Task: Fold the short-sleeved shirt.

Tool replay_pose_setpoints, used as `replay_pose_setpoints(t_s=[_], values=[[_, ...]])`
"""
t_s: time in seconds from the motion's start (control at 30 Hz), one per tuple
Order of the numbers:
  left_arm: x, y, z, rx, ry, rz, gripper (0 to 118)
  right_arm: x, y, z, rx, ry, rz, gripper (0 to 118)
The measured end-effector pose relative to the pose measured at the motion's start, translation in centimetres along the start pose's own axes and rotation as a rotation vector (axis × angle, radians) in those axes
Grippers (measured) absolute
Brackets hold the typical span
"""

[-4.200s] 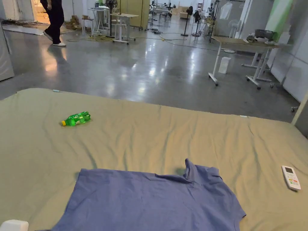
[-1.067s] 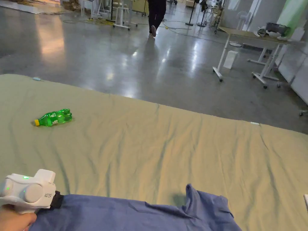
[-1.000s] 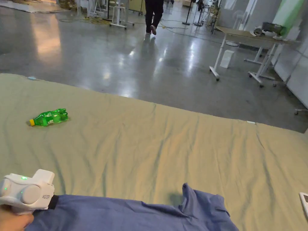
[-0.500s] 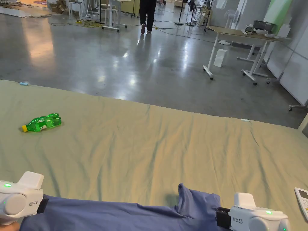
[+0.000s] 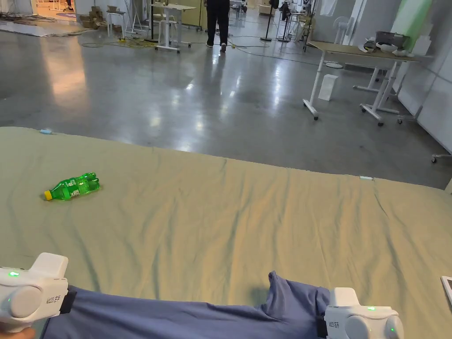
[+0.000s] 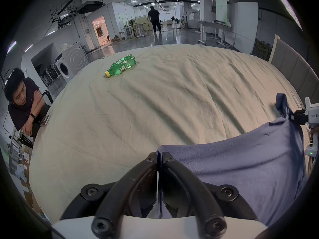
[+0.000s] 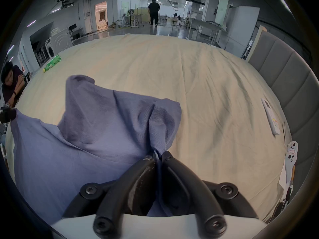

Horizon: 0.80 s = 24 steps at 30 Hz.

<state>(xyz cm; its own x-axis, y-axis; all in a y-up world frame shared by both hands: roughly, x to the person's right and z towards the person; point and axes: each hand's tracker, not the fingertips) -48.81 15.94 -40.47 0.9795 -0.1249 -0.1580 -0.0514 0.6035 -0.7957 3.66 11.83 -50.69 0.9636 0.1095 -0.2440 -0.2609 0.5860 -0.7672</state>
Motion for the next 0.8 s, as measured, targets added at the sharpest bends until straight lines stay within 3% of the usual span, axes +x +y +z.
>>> replay_pose_setpoints(t_s=[0.13,0.47,0.57,0.73,0.8], values=[[0.1,0.5,1.9,0.065,-0.005,0.022,5,0.8,0.2,3.0,0.142,-0.015,-0.061,4],[1.0,4.7,12.4,0.36,-0.029,0.07,4,0.3,3.8,17.1,0.533,-0.114,-0.051,4],[0.1,6.9,16.1,0.44,-0.035,0.109,4,1.2,5.5,21.7,0.62,-0.126,-0.092,4],[-0.9,10.5,22.8,0.558,-0.025,0.123,4,2.8,8.6,28.8,0.766,-0.196,-0.065,4],[-1.1,11.9,24.9,0.584,-0.015,0.114,4,3.4,9.7,30.8,0.781,-0.191,-0.092,4]])
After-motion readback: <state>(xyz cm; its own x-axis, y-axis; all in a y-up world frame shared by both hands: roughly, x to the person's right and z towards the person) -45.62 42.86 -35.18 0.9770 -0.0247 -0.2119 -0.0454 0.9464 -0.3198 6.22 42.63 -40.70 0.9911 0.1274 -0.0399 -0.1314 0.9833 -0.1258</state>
